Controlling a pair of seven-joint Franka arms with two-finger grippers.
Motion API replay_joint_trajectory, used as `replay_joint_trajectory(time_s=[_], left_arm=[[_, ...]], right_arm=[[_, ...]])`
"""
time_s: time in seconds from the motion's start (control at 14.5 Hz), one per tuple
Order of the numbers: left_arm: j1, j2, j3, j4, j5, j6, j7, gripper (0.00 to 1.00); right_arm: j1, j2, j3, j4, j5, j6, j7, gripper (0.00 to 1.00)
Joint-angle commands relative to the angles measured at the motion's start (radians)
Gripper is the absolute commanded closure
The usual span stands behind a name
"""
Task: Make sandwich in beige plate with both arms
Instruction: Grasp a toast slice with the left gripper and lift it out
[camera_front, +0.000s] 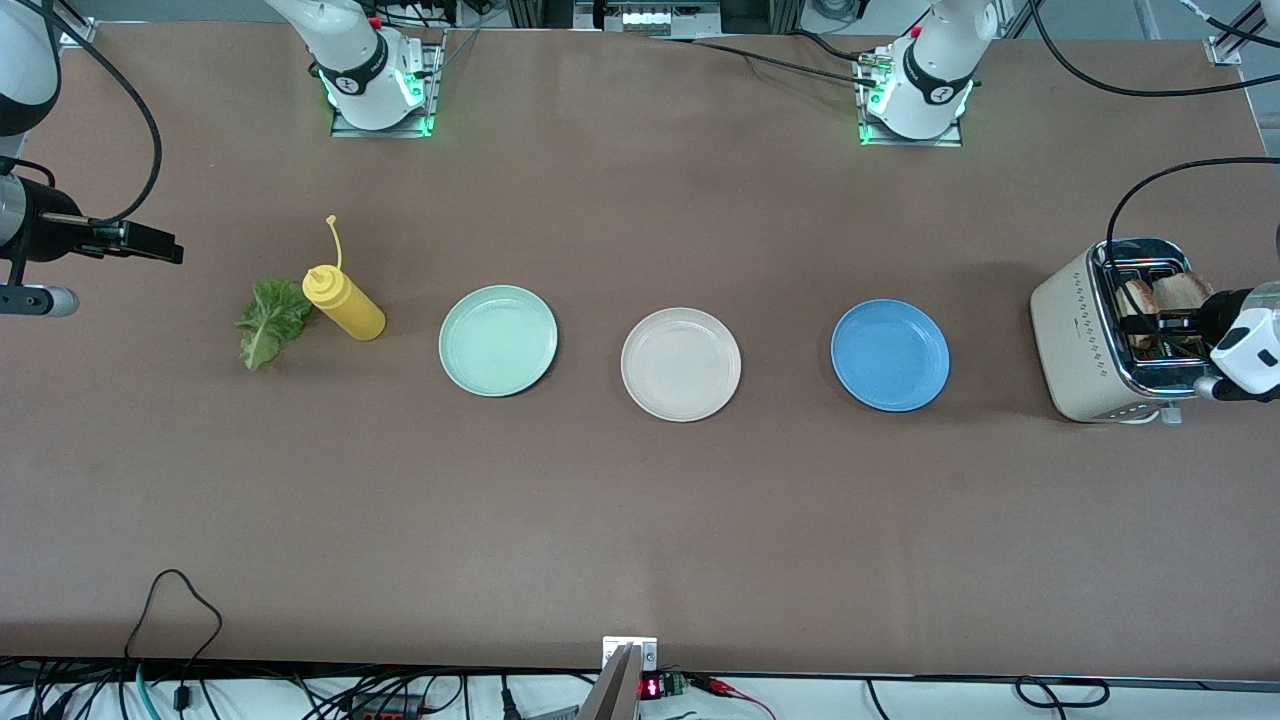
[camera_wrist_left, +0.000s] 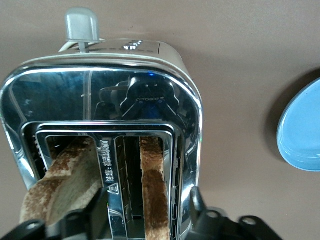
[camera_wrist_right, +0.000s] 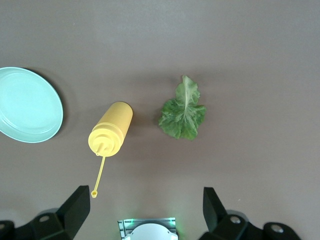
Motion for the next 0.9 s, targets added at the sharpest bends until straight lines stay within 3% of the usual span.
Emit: replay_joint_trajectory(time_s=[0.0, 0.21, 0.41, 0.83], left_arm=[[0.0, 0.0, -0.002, -0.006, 0.002, -0.007, 0.0, 0.53], [0.0, 0.001, -0.002, -0.004, 0.002, -0.027, -0.001, 0.81], [-0.005, -0.006, -0.004, 0.02, 0.002, -0.044, 0.006, 0.97], [-0.003, -0.011, -0.005, 0.193, 0.003, -0.258, 0.02, 0.99]], right_arm=[[-0.001, 0.005, -0.001, 0.015, 0.007, -0.025, -0.006, 0.0], [0.002, 0.007, -0.001, 0.015, 0.007, -0.026, -0.006, 0.0], [0.0, 0.007, -0.001, 0.015, 0.007, -0.032, -0.006, 0.0], [0.0, 0.007, -0.001, 0.015, 0.001, -0.032, -0.005, 0.0]])
